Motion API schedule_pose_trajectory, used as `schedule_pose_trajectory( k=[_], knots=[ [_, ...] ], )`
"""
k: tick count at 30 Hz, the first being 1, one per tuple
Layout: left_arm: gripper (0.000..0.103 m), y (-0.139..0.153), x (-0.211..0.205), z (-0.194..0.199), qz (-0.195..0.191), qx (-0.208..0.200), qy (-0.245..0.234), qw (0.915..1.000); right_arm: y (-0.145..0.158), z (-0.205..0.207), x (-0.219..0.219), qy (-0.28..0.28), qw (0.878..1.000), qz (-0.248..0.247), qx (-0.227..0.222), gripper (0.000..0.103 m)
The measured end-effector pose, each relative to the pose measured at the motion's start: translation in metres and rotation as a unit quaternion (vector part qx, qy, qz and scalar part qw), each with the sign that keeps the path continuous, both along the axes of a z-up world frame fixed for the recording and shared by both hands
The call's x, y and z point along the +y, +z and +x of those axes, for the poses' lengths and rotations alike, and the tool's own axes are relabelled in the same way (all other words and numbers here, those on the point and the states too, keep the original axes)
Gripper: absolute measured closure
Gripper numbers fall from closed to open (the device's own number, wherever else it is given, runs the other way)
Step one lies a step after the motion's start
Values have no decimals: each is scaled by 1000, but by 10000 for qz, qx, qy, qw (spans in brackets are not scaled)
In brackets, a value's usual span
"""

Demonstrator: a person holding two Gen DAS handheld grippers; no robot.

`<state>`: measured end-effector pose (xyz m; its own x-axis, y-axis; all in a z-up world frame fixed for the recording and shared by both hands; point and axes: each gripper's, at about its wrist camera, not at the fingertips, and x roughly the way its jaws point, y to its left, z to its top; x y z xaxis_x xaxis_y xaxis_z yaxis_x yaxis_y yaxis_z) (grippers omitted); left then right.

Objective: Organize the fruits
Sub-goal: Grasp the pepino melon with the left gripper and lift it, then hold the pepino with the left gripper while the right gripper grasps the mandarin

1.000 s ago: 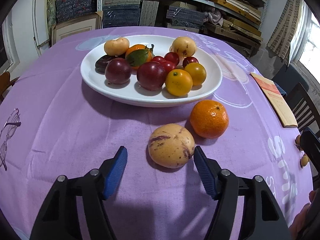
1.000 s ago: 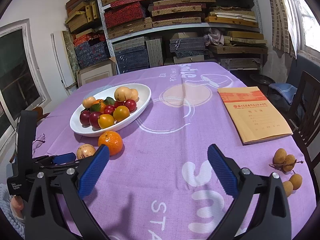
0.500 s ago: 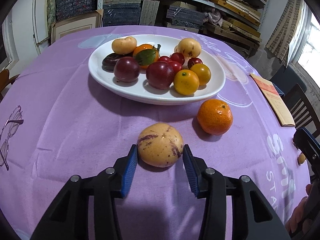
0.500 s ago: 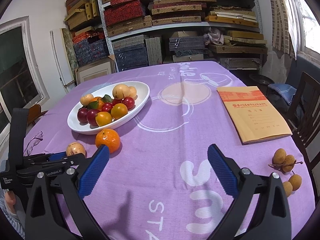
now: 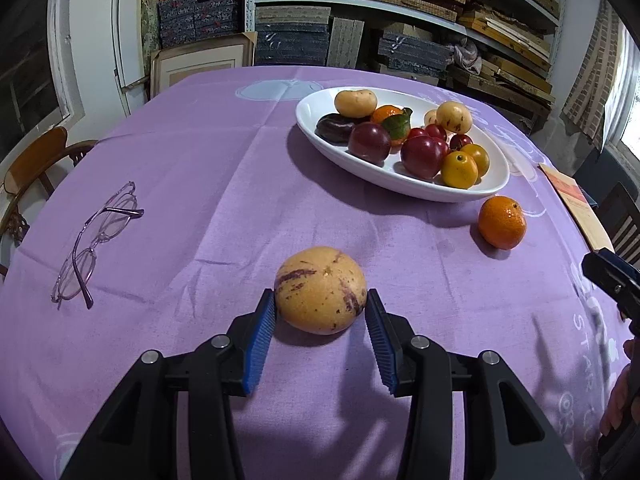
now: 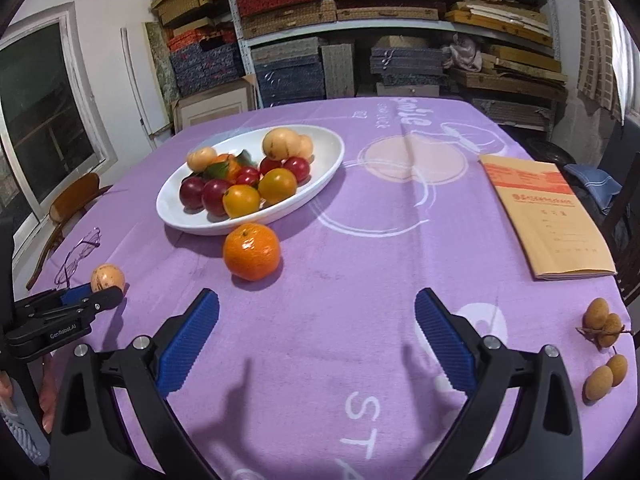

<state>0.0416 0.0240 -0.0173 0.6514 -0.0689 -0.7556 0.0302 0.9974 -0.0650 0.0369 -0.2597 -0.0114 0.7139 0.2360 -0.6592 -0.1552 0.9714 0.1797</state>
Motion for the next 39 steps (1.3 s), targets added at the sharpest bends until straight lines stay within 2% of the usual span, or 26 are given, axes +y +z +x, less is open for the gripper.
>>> schedule_pose_trajectory(
  k=[3,6,12,18,20,22,24,26,28,32,39],
  knots=[
    [57,-2,-2,-1,24,-23,-50,10000,3,12,27,231,9984,-459,215,6],
    [57,-5,-4,1,-7,29,-101,9999,10,28,51,360,9955,-873,122,6],
    [57,-7,-5,2,-24,42,-123,9999,-4,66,74,327,9946,-909,368,6],
    [57,-9,-5,5,-70,80,-135,9999,-18,78,82,280,9945,-893,467,7],
    [57,-10,-4,6,-91,100,-134,9998,-19,79,85,319,9936,-991,448,11],
    [57,-10,-4,6,-103,111,-136,9998,-22,82,87,389,9930,-987,517,29],
    [57,-10,-4,6,-93,103,-137,9998,-26,85,87,427,9926,-945,624,36],
    [57,-10,-4,6,-96,105,-135,9998,-30,87,88,444,9921,-955,681,39],
    [57,-11,-4,6,-105,107,-136,9998,-33,89,87,462,9920,-918,733,48],
    [57,-11,-4,6,-92,102,-137,9998,-33,90,85,456,9922,-910,725,55],
    [57,-10,-4,6,-79,90,-142,9998,-32,86,84,490,9926,-873,686,56]
  ],
)
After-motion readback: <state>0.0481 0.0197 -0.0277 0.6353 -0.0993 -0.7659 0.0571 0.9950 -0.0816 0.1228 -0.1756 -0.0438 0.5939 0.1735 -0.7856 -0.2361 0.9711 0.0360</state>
